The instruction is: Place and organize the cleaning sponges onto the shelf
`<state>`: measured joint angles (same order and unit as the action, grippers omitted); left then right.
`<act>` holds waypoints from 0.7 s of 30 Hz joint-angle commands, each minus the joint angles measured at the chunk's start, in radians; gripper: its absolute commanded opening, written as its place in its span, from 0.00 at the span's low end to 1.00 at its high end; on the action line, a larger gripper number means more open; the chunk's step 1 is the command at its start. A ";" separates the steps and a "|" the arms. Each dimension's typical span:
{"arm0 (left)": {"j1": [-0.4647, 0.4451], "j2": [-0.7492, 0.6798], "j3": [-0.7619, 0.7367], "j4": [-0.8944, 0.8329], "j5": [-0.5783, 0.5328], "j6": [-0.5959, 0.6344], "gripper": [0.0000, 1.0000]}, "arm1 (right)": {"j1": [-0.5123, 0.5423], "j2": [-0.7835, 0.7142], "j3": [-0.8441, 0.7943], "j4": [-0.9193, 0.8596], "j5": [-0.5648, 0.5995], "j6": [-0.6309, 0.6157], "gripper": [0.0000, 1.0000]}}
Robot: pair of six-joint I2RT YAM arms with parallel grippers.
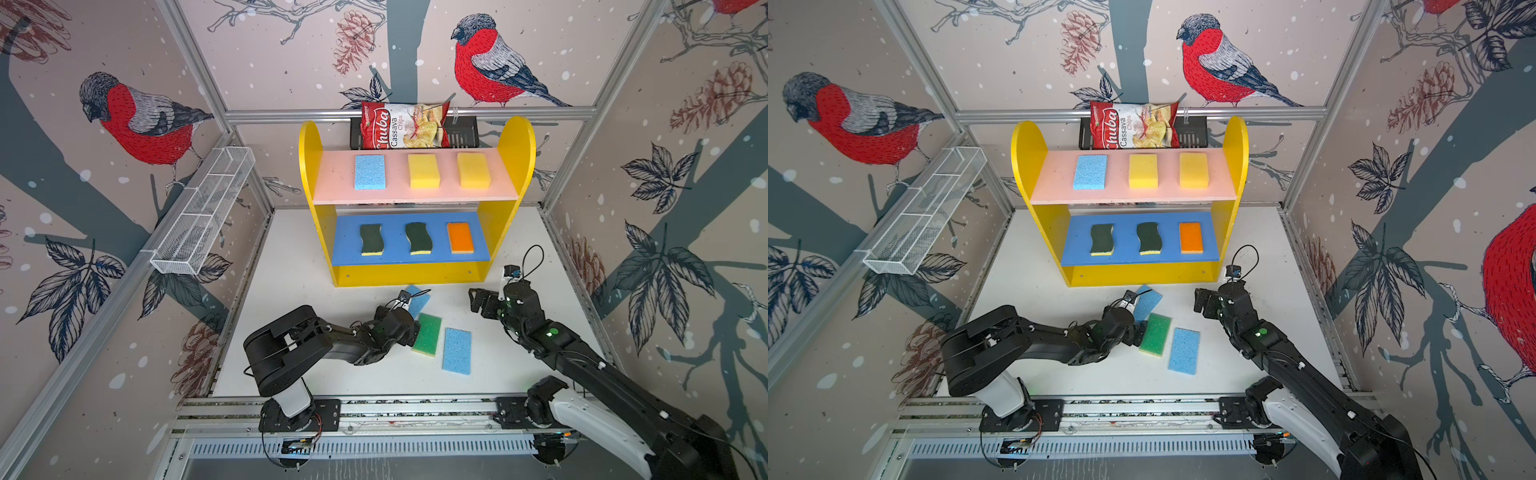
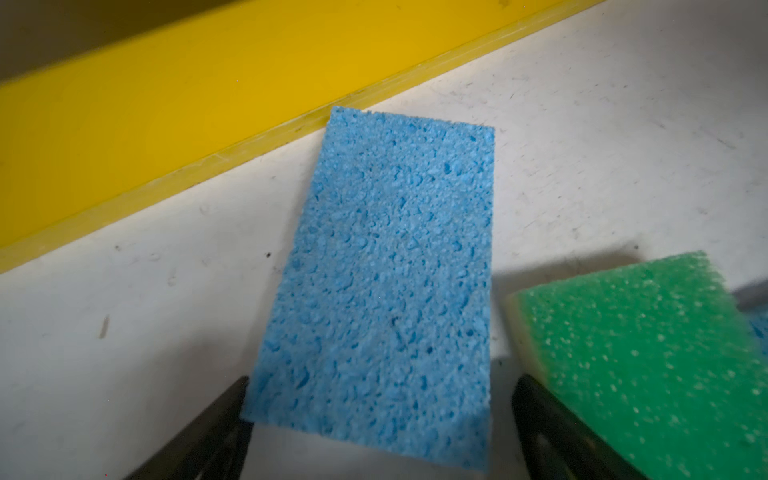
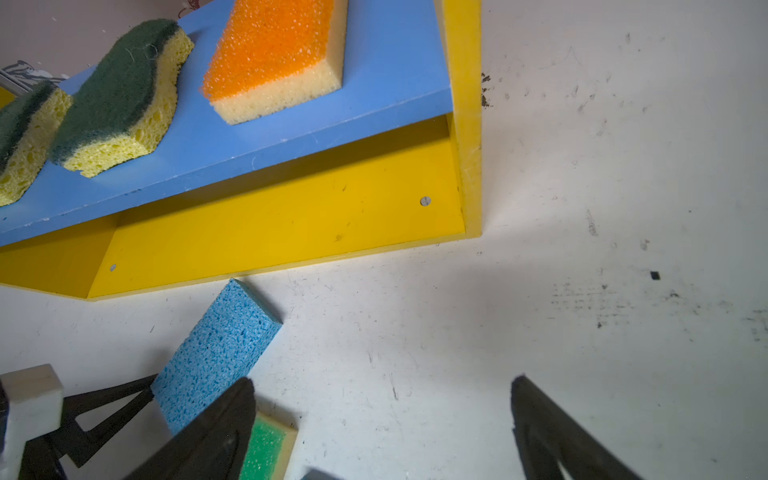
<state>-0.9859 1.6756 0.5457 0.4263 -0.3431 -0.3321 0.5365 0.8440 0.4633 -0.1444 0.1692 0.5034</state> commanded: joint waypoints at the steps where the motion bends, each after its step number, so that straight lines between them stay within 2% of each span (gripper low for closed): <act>1: 0.001 0.017 -0.009 -0.168 0.045 0.081 0.95 | -0.002 -0.015 -0.006 -0.012 0.006 0.008 0.96; 4: 0.001 -0.009 -0.023 -0.143 0.077 0.093 0.94 | -0.005 -0.031 -0.016 -0.004 0.012 0.006 0.96; 8: 0.002 -0.040 -0.025 -0.152 0.105 0.100 0.86 | -0.006 -0.046 -0.032 0.023 0.012 0.005 0.96; 12: 0.002 -0.058 -0.042 -0.150 0.068 0.073 0.76 | -0.009 -0.039 -0.034 0.029 0.009 0.004 0.96; 21: 0.003 -0.091 -0.070 -0.150 0.021 0.025 0.70 | -0.011 -0.031 -0.031 0.034 0.001 -0.004 0.97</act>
<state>-0.9859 1.5894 0.4877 0.3958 -0.2993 -0.2932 0.5270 0.8124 0.4313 -0.1360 0.1734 0.5026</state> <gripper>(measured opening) 0.705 0.964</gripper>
